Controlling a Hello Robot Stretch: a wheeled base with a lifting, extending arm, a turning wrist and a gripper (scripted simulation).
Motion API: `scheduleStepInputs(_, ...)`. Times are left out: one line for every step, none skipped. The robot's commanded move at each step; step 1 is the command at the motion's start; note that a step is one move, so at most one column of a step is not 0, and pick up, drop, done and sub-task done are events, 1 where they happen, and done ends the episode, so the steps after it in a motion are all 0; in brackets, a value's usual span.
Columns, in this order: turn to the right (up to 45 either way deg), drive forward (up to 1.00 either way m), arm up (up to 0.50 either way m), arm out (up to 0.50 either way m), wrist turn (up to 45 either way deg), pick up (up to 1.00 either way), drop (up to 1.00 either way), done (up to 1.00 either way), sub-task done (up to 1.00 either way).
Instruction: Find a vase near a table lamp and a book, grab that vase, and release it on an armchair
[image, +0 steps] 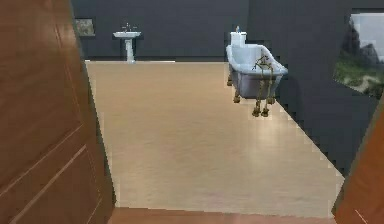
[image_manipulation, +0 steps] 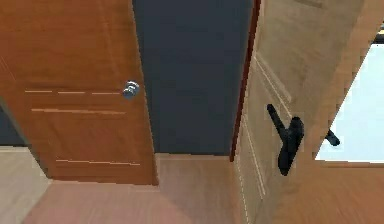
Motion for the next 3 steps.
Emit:
scheduleStepInputs(0.0,1.00,0.00,0.00,0.0,0.00,0.00,0.00,0.00)
scheduleStepInputs(0.0,0.55,0.00,0.00,0.0,0.00,0.00,0.00,0.00)
scheduleStepInputs(-36.0,0.00,0.00,0.00,0.0,0.00,0.00,0.00,0.00)
